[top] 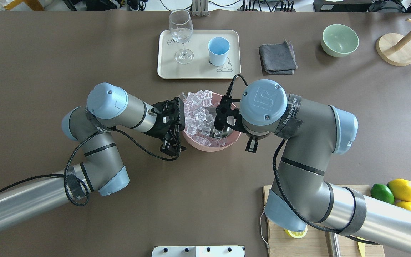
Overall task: Put ice in cup with scoop
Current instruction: 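Raise the ice-filled scoop out of the bowl with the right gripper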
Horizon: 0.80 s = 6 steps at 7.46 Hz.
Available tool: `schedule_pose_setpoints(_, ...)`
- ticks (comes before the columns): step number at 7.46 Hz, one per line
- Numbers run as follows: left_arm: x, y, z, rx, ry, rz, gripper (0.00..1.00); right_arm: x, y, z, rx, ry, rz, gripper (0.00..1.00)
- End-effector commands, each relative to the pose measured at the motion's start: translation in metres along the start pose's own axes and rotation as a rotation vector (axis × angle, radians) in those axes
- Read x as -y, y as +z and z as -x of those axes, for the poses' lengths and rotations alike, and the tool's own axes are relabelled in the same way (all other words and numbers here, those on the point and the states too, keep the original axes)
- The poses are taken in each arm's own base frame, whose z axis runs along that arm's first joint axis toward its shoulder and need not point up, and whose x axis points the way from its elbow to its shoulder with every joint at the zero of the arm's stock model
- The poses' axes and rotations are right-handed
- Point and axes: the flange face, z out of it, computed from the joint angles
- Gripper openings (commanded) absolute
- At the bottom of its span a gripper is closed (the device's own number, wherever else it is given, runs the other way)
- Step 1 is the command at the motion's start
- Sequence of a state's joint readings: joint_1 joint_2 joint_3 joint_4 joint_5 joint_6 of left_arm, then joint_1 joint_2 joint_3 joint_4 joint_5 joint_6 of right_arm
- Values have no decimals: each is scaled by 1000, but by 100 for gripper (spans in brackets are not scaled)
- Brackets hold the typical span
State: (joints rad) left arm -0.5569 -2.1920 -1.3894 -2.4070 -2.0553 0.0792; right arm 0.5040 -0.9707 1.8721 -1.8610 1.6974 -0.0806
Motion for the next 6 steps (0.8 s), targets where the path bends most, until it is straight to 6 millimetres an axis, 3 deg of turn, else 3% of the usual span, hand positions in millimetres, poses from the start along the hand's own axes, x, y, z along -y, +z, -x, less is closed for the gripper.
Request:
schedule_pose_setpoints(1,0,0,0,0,1,0,98,-10,0,1,-3,11,-32,0)
schedule_pose_setpoints(3,-1,0,0,0,1,0,98,-23,-23,-7,-13,25,-38,0)
schedule_pose_setpoints(6,-5,0,0,-2,0,4,98,-27,-31,-13,0,40,-49,0)
